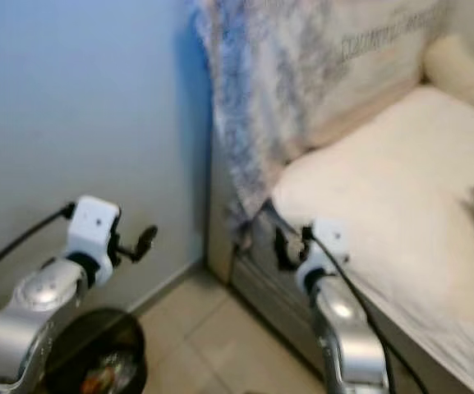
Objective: Clean up the room
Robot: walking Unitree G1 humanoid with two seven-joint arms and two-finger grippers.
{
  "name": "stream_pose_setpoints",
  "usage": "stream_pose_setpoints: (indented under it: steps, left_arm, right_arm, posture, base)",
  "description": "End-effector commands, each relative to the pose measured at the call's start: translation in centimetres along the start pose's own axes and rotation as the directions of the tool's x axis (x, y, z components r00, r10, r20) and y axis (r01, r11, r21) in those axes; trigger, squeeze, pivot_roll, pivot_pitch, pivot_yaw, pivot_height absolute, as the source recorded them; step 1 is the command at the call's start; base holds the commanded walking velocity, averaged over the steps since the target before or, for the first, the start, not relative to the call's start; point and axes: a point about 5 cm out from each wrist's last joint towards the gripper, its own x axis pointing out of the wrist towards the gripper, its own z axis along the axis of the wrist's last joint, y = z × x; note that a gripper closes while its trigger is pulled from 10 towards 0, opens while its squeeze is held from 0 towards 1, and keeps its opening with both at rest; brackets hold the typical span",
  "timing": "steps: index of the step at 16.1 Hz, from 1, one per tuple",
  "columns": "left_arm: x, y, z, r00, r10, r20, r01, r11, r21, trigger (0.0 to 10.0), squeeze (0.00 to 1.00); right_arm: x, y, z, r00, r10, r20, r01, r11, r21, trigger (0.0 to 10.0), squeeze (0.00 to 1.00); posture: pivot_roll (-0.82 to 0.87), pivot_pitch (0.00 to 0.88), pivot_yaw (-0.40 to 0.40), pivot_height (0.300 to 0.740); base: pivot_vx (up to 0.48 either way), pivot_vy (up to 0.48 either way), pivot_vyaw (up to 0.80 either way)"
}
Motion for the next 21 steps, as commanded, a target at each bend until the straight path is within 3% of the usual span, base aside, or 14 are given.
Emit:
stream_pose_setpoints:
  steps: [1, 9, 13, 15, 21]
  left_arm:
    - [-0.1, 0.3, -0.3, 1.000, 0.007, -0.006, -0.007, 1.000, 0.012, 10.0, 0.00]
    - [0.0, 0.5, -0.4, 1.000, 0.017, -0.009, -0.017, 1.000, -0.002, 10.0, 0.00]
    - [0.5, 0.8, 0.1, 0.996, 0.083, 0.043, -0.082, 0.997, -0.012, 10.0, 0.00]
    - [0.7, 0.9, 0.3, 0.994, 0.097, 0.056, -0.098, 0.995, 0.027, 10.0, 0.00]
    - [1.1, 1.0, 1.0, 0.995, 0.063, 0.079, -0.064, 0.998, 0.011, 10.0, 0.00]
  right_arm:
    - [0.0, 0.6, 0.1, 1.000, 0.018, -0.004, -0.018, 1.000, 0.012, 10.0, 0.00]
    - [0.2, 0.5, 0.3, 1.000, 0.017, -0.004, -0.017, 1.000, 0.013, 10.0, 0.00]
    - [0.5, 0.4, 0.8, 1.000, 0.022, 0.002, -0.022, 1.000, -0.005, 10.0, 0.00]
    - [0.7, 0.4, 1.0, 1.000, 0.021, 0.007, -0.021, 1.000, -0.010, 10.0, 0.00]
    - [1.0, 0.9, 1.1, 0.999, 0.034, 0.002, -0.034, 0.999, -0.009, 10.0, 0.00]
  posture:
    - [-0.08, 0.000, -0.047, 0.740]
    - [-0.08, 0.000, -0.049, 0.740]
    - [-0.10, 0.000, -0.047, 0.740]
    - [-0.10, 0.000, -0.048, 0.740]
    - [-0.09, 0.000, -0.043, 0.740]
  base:
    - [0.000, 0.000, -0.75]
    - [0.000, 0.000, -0.72]
    - [0.000, 0.000, -0.71]
    - [0.000, 0.000, -0.72]
    - [0.000, 0.000, -0.72]
